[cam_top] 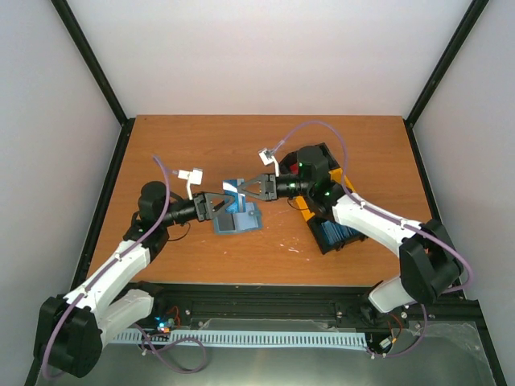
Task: Put the credit cards into the card holder
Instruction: Pick up the credit card from the storage box.
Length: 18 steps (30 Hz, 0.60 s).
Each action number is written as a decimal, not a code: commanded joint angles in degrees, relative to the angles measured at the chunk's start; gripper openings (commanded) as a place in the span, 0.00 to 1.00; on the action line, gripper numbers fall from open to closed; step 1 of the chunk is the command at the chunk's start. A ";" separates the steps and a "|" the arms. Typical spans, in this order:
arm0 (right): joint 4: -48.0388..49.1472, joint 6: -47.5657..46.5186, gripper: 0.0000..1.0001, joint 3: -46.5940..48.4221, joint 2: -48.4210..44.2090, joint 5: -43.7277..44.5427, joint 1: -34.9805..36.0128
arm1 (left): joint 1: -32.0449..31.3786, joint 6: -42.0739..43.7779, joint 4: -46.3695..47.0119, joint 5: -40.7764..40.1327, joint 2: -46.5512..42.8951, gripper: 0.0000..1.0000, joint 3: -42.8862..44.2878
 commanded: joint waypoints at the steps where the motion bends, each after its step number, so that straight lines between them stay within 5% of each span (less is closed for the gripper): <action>1: 1.85 -0.68 0.03 2.25 0.81 -3.94 0.41 | -0.35 -3.26 3.88 1.81 -0.60 0.46 0.18; 8: -1.36 -4.01 0.03 2.55 2.54 -4.83 0.11 | -0.26 -3.95 6.89 0.93 -0.41 0.01 -0.79; 13: -2.57 -4.98 0.55 -1.47 1.65 2.58 -3.13 | 0.25 -0.65 0.26 -5.18 -1.06 0.01 -2.40; 18: -14.16 -11.08 0.59 -0.90 4.07 15.36 -4.87 | 1.06 0.74 -10.27 -17.72 1.22 0.01 -4.42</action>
